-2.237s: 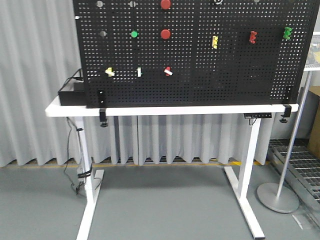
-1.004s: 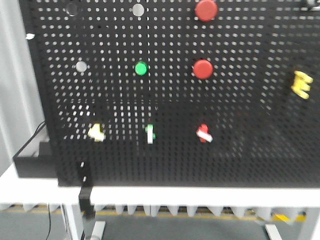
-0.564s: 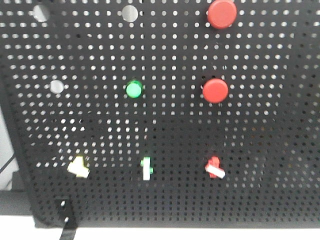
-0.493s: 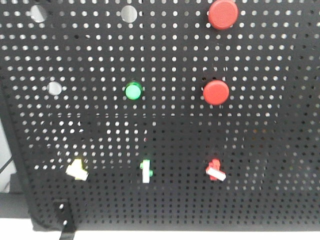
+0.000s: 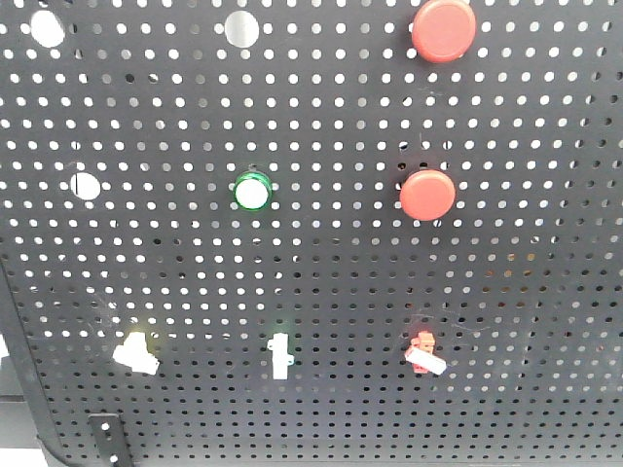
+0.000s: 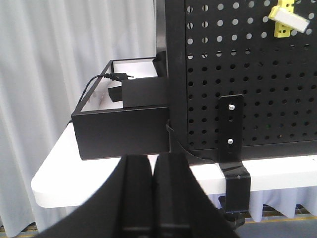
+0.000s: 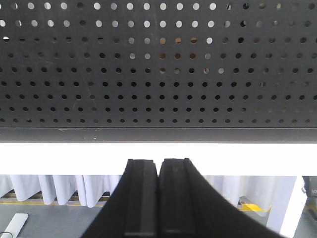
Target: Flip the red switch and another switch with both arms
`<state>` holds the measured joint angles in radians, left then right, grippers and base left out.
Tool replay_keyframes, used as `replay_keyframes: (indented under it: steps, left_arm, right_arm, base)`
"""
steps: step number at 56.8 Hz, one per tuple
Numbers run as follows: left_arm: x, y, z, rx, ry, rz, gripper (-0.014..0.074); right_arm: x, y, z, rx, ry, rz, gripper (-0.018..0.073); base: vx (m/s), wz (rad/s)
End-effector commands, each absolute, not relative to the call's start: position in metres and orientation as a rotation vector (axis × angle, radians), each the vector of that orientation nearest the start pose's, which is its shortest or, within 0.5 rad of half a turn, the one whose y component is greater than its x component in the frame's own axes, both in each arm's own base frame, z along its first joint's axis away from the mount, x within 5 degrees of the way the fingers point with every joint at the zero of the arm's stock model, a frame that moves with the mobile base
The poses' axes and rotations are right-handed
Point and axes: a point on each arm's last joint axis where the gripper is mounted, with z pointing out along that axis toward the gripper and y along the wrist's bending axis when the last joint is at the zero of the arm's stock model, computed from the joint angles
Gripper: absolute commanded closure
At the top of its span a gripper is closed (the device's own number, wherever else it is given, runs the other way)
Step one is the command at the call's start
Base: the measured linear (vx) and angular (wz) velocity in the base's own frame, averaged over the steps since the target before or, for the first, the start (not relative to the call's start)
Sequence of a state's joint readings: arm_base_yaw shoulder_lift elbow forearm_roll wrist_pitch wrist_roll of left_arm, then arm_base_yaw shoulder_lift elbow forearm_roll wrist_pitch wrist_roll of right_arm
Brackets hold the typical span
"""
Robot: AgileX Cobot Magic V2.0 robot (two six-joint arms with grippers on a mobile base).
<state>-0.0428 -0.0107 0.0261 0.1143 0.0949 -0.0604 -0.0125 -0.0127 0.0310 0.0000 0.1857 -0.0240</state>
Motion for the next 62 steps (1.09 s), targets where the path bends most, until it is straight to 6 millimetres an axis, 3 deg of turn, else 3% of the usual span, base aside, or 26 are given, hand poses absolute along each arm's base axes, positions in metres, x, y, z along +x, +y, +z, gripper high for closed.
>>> replay_keyframes:
  steps: [1,22,28,37,44,51,56,62]
  left_arm:
    - [0.057,-0.003,0.199,0.072,1.517,0.002,0.0594]
    - [0.056,-0.003,0.202,0.075,1.482,0.001,0.0594]
    - [0.055,-0.004,0.213,0.079,1.379,-0.007,0.0594]
    - [0.048,-0.006,0.234,0.083,1.144,-0.029,0.0594]
    - [0.04,-0.006,0.265,0.038,1.014,-0.114,0.0594]
    - [0.039,-0.005,0.318,0.001,1.018,-0.162,0.0594]
    - [0.05,-0.005,0.363,0.0,1.039,-0.153,0.0594]
    - [0.076,-0.006,0.398,-0.008,1.097,-0.154,0.0594]
  right_arm:
    - [0.057,-0.001,0.192,-0.014,1.61,-0.033,0.0566]
    - [0.057,-0.001,0.199,0.034,1.53,0.017,0.0566]
    - [0.056,-0.001,0.207,0.051,1.441,0.032,0.0566]
    - [0.05,-0.002,0.237,0.072,1.215,0.053,0.0566]
    - [0.041,-0.001,0.28,0.079,1.164,0.084,0.0566]
    - [0.04,0.0,0.333,0.042,1.171,0.042,0.0566]
    - [0.051,-0.001,0.37,0.021,1.178,0.012,0.0566]
    - [0.071,-0.001,0.398,0.025,1.205,0.017,0.0566]
  base:
    - [0.0,0.0]
    - [0.0,0.0]
    - [0.0,0.0]
    - [0.0,0.0]
    - [0.0,0.0]
    - [0.0,0.0]
    - [0.0,0.0]
    - [0.0,0.0]
